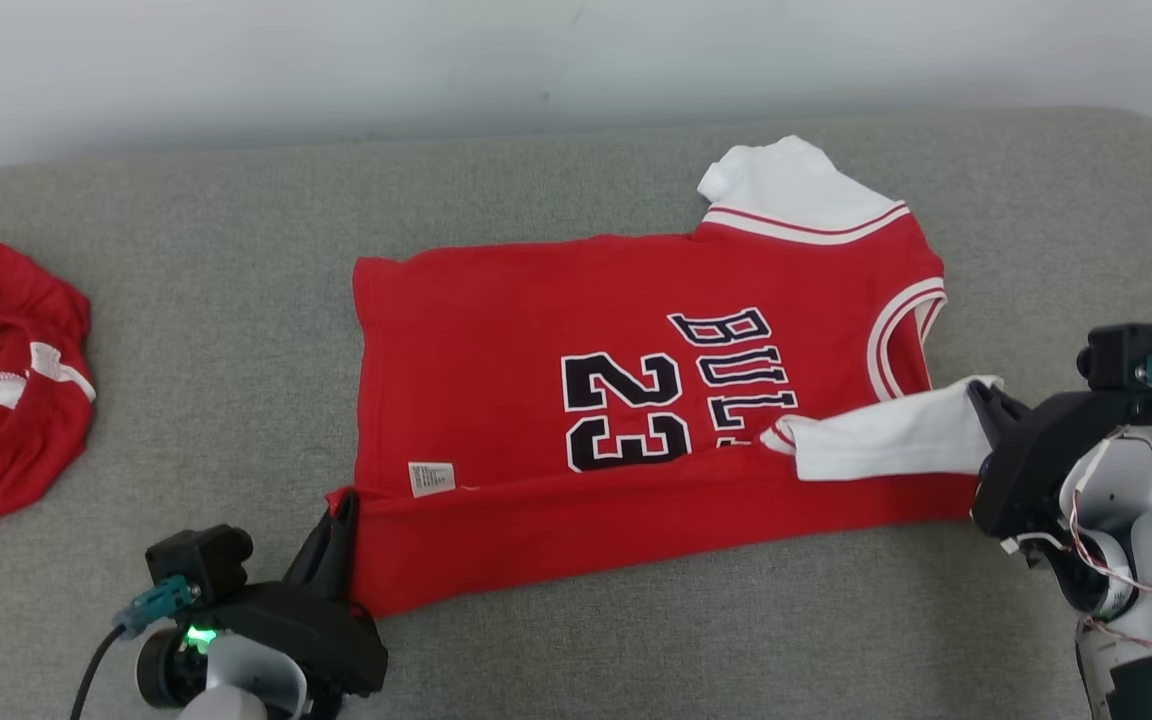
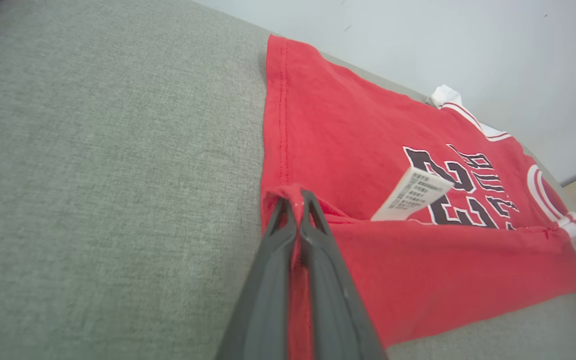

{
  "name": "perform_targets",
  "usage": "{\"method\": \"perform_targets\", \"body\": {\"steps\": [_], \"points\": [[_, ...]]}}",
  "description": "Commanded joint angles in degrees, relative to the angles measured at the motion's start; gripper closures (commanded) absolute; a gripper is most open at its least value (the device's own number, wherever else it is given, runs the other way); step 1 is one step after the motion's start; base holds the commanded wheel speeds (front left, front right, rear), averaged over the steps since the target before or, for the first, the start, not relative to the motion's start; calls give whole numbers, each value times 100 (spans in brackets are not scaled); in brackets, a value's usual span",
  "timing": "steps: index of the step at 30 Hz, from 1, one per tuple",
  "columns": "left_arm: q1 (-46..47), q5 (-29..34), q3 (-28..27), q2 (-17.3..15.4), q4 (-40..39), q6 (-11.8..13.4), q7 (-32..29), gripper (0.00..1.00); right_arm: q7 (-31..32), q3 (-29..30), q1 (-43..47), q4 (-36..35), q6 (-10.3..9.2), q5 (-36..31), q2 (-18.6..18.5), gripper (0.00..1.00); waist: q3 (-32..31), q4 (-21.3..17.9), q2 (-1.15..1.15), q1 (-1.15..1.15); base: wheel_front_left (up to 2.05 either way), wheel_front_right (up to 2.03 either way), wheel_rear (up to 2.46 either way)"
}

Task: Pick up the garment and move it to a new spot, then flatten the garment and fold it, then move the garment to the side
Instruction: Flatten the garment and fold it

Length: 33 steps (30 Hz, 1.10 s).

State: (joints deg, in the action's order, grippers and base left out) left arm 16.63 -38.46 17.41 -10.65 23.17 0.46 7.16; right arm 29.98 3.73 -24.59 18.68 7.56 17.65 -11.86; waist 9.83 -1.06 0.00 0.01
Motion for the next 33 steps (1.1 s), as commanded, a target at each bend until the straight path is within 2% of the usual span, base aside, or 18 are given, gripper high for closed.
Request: {"method": "perform_targets", "body": {"steps": [1, 14, 15, 16, 17, 18, 28, 33], "points": [[144, 60, 4, -19, 78, -22, 57, 100, -95, -43, -153, 82, -13, 58, -41, 100, 148, 21, 0, -1, 0, 0, 0], [579, 114, 70, 65, 620, -142, 306, 100, -492, -360, -817, 734, -13, 181, -166, 100, 375, 88, 0, -1, 0, 0, 0], [603, 118, 62, 68, 649, -138, 333, 92, -526, -380, -847, 768, -13, 204, -162, 100, 379, 95, 0, -1, 0, 0, 0], [624, 126, 51, 73, 681, -124, 375, 40, -585, -401, -874, 798, -13, 224, -165, 90, 382, 103, 0, -1, 0, 0, 0], [642, 145, 44, 73, 709, -101, 412, 0, -670, -409, -907, 825, -13, 221, -168, 33, 380, 108, 0, -1, 0, 0, 0], [658, 149, 45, 77, 737, -98, 439, 0, -771, -401, -941, 856, -13, 215, -175, 0, 377, 110, 0, -1, 0, 0, 0], [410, 381, 28, 5, 675, -123, 754, 0, -1282, -421, -847, 971, -12, 353, -236, 0, 89, 90, 0, -1, 0, 0, 0], [-54, 642, 144, -4, 434, -35, 790, 0, -934, -255, -405, 886, -12, 387, -427, 0, -63, 97, 0, -1, 0, 0, 0]]}}
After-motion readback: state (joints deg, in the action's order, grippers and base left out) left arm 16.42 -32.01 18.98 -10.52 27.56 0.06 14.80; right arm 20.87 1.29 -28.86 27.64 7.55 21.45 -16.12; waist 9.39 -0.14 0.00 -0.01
